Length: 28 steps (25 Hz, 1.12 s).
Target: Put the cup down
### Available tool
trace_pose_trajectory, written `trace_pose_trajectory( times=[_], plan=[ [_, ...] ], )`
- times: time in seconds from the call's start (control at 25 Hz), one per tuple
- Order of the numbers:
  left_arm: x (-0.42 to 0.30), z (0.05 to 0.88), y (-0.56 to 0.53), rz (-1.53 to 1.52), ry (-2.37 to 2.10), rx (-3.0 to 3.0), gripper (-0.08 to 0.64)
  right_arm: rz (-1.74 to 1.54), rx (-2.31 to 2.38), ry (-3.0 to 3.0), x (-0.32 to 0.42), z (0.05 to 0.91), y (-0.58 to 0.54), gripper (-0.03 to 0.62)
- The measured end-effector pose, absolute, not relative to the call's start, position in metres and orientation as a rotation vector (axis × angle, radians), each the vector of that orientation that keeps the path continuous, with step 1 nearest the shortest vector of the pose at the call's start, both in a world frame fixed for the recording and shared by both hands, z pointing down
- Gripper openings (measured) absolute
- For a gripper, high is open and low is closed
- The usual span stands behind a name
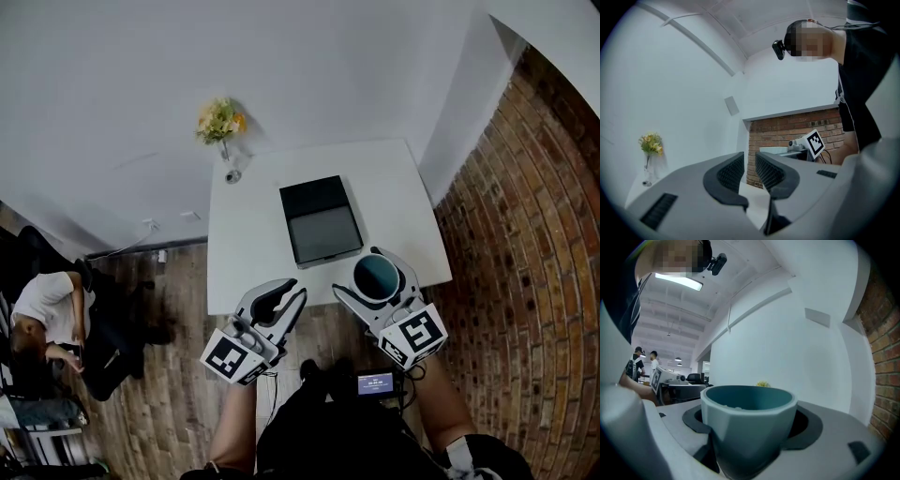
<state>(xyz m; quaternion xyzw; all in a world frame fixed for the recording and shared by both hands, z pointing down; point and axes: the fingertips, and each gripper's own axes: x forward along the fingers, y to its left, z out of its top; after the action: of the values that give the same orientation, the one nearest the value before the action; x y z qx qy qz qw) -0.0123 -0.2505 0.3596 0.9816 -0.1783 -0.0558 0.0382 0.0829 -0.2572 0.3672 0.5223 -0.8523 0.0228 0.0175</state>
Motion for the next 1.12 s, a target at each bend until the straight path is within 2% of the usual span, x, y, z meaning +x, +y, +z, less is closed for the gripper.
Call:
trace_pose_trajectory(
  times=[1.12],
  plan=[
    [-0.002,0.405,-0.317,-0.195,-0.608,2.942,0.083,-0.062,1.755,-2.59,0.122,0.452,-0.464,0.407]
  ],
)
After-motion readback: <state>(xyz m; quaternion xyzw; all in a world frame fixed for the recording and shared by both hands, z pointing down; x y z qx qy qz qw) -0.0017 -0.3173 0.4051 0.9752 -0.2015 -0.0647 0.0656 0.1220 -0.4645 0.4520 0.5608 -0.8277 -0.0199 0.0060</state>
